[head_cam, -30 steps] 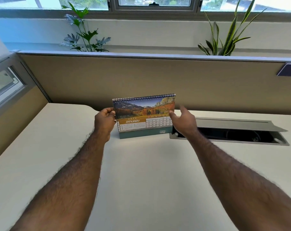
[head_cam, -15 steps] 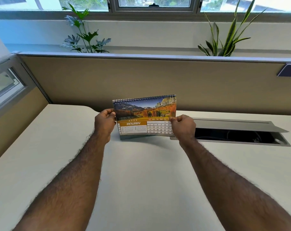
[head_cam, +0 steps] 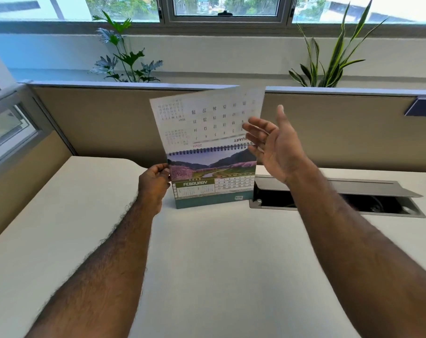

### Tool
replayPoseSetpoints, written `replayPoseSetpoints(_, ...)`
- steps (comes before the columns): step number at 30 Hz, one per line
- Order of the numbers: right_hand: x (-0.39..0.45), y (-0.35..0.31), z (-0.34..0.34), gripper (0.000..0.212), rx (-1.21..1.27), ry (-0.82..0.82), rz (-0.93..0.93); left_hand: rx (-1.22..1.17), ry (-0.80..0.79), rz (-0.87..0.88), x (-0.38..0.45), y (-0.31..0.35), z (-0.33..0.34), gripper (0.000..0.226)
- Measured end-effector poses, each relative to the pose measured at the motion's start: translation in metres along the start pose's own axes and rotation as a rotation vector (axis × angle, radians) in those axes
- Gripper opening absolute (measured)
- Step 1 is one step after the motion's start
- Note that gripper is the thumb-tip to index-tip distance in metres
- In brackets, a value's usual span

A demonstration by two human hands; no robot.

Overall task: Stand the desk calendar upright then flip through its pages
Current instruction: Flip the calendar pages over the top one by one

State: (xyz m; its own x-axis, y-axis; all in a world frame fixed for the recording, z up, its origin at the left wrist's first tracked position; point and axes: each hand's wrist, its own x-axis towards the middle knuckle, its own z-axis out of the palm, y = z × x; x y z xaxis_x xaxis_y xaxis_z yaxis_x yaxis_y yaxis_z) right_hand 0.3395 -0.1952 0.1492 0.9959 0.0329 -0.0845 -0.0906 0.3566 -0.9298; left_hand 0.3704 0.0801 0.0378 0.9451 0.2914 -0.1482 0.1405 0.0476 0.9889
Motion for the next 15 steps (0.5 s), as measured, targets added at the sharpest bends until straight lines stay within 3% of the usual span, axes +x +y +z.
replayPoseSetpoints(4, 0.0, 0.011, 0.006, 0.045, -0.52, -0.021, -0.098, 0.01, 0.006, 0.001, 0.0, 0.0, 0.001, 0.013)
replayPoseSetpoints(6, 0.003, 0.02, 0.004, 0.051, -0.654, -0.013, -0.074, 0.013, 0.021, -0.006, 0.001, 0.0, 0.001, 0.014)
replayPoseSetpoints(8, 0.005, 0.027, 0.002, 0.062, -0.717, 0.033, -0.069, 0.019, 0.025, -0.007, 0.001, -0.001, 0.001, 0.015)
replayPoseSetpoints(12, 0.004, 0.035, -0.001, 0.059, -0.708, 0.115, -0.12, 0.018, 0.028, 0.003, 0.0, 0.0, 0.003, 0.015)
replayPoseSetpoints(15, 0.005, 0.048, -0.004, 0.058, -0.702, 0.342, -0.148, 0.02, 0.034, 0.001, 0.0, 0.0, 0.003, 0.015)
